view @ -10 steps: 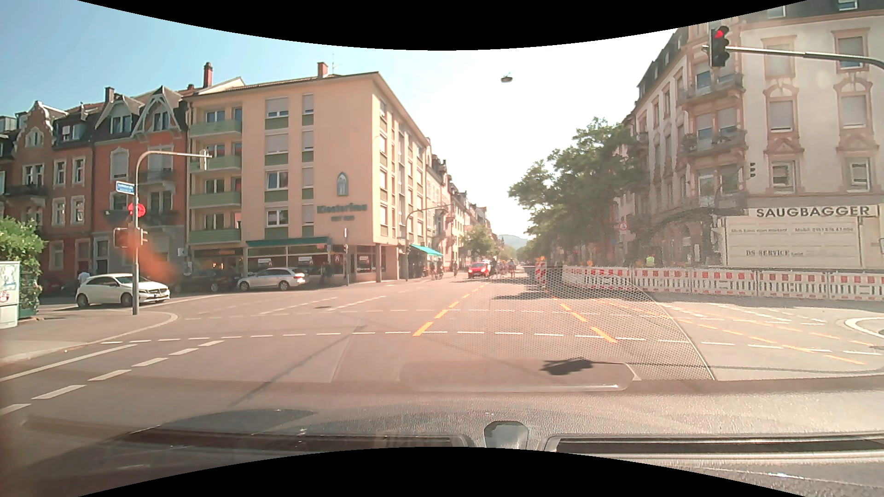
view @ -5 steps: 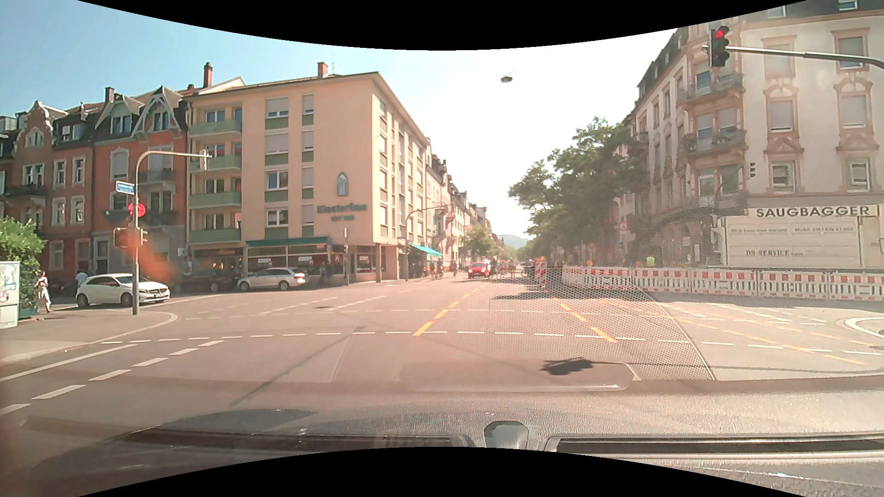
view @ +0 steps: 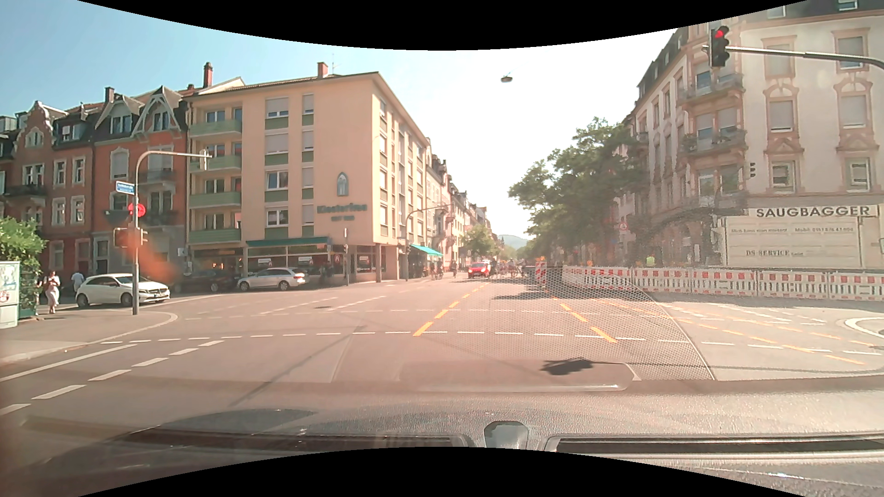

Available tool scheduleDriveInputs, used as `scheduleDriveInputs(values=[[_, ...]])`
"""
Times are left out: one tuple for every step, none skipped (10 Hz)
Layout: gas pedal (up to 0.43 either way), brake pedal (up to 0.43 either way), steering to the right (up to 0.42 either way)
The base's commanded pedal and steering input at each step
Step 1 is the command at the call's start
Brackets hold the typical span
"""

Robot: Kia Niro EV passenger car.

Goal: Follow the waypoints while adhering to traffic rules and regulations

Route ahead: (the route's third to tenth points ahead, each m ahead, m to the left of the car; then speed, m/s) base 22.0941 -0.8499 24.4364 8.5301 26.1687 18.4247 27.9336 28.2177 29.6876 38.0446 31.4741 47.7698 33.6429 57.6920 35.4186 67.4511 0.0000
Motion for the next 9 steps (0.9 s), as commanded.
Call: scheduleDriveInputs(values=[[0.000, 0.244, 0.016], [0.000, 0.244, 0.016], [0.000, 0.244, 0.016], [0.000, 0.238, 0.016], [0.000, 0.244, 0.016], [0.000, 0.238, 0.016], [0.000, 0.238, 0.016], [0.000, 0.238, 0.016], [0.000, 0.244, 0.016]])
